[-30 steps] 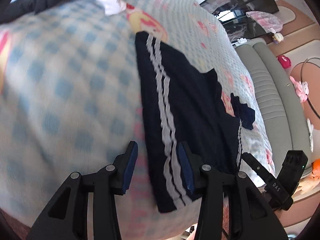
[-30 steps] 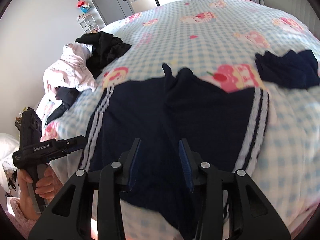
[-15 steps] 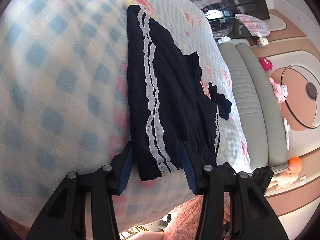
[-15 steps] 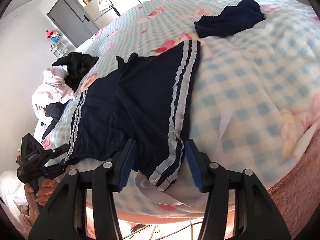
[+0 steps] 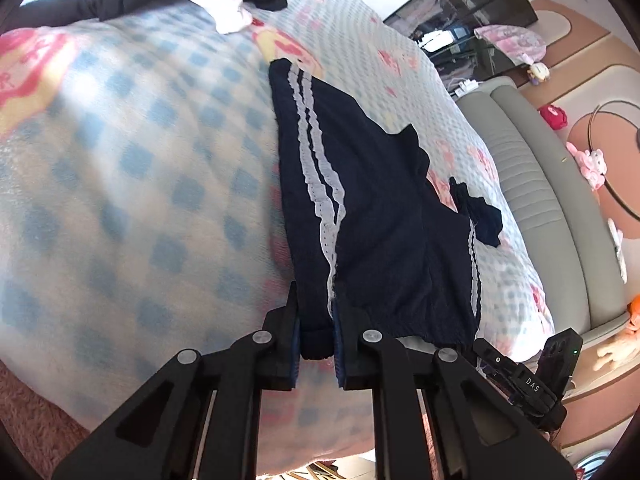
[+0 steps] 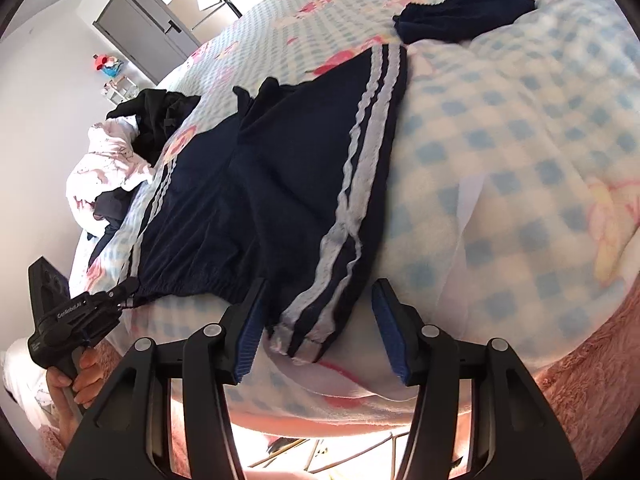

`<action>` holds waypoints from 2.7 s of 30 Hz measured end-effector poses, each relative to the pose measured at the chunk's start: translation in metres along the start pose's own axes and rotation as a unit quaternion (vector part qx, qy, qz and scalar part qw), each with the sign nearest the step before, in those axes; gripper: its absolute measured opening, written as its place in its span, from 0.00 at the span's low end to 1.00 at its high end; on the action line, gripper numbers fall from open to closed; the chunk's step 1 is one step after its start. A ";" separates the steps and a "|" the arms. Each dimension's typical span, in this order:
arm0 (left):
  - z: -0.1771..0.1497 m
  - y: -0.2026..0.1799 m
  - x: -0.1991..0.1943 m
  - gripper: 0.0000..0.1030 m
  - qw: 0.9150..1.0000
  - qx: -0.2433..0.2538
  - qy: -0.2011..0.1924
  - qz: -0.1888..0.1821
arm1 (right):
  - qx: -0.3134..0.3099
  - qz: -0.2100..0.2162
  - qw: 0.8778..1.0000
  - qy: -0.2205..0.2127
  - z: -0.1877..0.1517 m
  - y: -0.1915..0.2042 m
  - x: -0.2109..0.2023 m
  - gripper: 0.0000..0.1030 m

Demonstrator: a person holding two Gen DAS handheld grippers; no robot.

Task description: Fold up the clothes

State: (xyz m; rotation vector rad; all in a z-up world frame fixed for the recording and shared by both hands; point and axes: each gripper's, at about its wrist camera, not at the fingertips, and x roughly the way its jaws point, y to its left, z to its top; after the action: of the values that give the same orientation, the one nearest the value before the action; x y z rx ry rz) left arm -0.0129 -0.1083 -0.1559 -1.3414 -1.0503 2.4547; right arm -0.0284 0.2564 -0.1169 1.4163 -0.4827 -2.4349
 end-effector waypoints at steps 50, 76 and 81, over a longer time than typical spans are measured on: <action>0.073 -0.196 0.104 0.38 0.938 0.334 0.032 0.081 | -0.061 -0.027 0.998 -0.016 0.127 -0.020 0.021 0.46; 0.157 -0.190 0.196 0.34 0.950 0.287 0.034 0.118 | 0.020 0.006 1.000 -0.014 0.174 -0.085 0.087 0.12; 0.124 -0.164 0.116 0.37 0.963 0.258 -0.011 0.073 | 0.000 0.006 0.998 -0.059 0.165 -0.067 0.046 0.30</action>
State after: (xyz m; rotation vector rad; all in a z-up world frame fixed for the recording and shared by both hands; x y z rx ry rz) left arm -0.2097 0.0013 -0.0856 -1.2470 -0.2741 2.5910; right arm -0.1993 0.3219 -0.1049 1.2702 -0.5157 -2.5196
